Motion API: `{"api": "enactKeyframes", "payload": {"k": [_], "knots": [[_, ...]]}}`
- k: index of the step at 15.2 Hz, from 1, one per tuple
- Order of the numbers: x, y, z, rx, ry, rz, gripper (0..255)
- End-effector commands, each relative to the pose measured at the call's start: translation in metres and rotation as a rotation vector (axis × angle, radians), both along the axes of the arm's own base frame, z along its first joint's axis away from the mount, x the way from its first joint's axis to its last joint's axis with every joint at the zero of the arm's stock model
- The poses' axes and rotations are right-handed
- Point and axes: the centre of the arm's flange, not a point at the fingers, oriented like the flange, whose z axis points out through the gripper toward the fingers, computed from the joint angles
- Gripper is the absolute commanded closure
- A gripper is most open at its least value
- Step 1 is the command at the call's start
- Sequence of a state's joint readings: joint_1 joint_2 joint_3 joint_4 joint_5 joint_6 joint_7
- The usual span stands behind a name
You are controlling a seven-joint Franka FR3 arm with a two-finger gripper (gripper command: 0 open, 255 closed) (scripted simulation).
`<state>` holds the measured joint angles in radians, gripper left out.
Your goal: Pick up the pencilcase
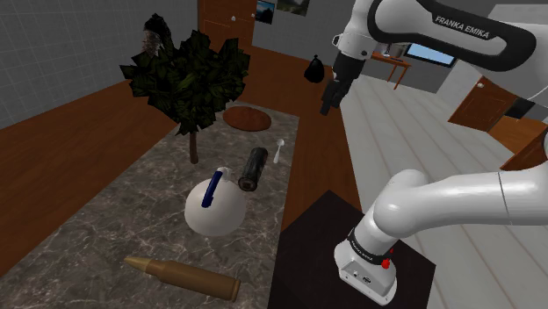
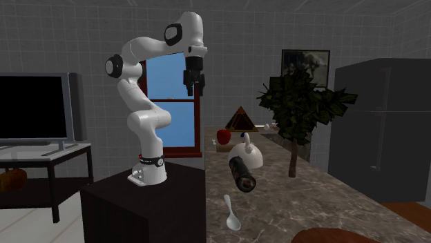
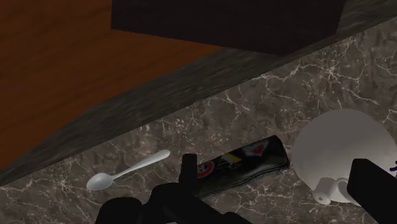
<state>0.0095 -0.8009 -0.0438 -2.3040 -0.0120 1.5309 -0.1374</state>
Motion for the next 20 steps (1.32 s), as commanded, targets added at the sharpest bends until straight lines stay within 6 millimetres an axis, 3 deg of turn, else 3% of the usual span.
{"api": "enactKeyframes", "payload": {"k": [1,11,20], "knots": [[0.0,0.0,0.0,0.0,0.0,0.0,0],[0.07,0.056,-0.101,-0.003,0.048,-0.418,0],[0.143,0.079,-0.196,-0.005,0.092,-0.793,0]]}}
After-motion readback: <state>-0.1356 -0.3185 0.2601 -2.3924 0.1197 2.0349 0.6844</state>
